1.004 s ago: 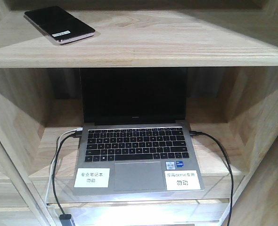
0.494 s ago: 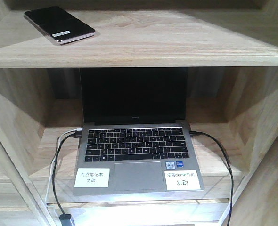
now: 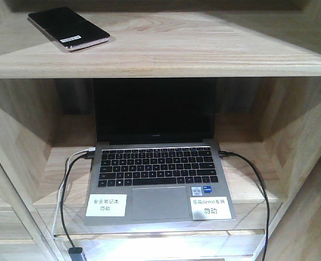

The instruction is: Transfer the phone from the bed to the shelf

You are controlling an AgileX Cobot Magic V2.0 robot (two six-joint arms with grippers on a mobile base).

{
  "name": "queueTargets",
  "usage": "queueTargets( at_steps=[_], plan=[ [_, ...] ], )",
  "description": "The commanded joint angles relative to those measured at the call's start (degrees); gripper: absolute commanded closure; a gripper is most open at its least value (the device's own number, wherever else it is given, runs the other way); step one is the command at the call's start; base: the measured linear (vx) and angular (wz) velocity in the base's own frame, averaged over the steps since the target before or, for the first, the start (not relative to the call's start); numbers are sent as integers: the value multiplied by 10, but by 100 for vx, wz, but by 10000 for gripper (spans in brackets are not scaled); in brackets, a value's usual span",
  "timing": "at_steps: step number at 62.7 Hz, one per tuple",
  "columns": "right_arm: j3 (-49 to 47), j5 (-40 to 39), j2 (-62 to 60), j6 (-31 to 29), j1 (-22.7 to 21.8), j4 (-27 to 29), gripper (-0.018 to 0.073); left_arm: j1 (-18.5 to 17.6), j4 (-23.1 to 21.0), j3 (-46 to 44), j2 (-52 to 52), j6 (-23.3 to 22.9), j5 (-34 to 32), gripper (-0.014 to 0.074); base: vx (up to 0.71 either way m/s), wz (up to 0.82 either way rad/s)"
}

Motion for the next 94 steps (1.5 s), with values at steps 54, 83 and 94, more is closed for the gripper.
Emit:
queueTargets(
  at_steps=[54, 83, 94],
  plan=[
    [240, -124, -85, -24, -171, -11, 564, -3, -6, -14, -4, -5, -39, 595, 0, 0],
    [240, -126, -85, -23, -171, -6, 564, -3, -6, -14, -4, -5, -39, 595, 0, 0],
    [240, -126, -85, -23, -171, -6, 564, -3, -6, -14, -4, -5, -39, 595, 0, 0]
  ],
)
